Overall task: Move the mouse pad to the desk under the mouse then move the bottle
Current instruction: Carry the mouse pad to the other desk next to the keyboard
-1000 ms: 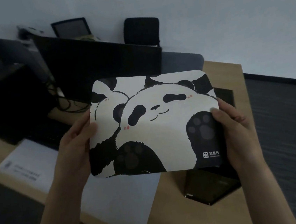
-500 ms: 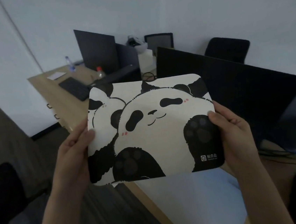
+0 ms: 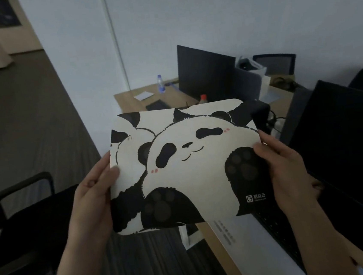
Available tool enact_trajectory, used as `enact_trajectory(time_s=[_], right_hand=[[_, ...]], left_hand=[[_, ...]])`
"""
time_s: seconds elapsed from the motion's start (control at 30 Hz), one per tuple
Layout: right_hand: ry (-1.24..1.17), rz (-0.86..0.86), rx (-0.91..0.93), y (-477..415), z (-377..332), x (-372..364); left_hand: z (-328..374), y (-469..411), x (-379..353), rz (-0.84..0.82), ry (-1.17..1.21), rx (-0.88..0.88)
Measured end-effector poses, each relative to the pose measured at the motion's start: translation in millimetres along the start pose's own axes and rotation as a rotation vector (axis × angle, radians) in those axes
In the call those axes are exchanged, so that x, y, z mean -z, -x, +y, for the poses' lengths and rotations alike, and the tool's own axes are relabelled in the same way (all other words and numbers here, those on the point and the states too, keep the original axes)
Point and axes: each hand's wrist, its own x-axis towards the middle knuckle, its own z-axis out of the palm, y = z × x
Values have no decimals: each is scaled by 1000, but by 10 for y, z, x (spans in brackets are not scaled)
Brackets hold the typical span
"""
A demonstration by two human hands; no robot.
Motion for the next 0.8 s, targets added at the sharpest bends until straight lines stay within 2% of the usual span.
enact_trajectory(time_s=[0.5, 0.8], right_hand=[[22, -138, -15, -2231, 689, -1594], [44, -9, -81, -3221, 1159, -2295]], left_hand=[[92, -2300, 512, 191, 18, -40], [24, -3799, 825, 131, 1, 23]])
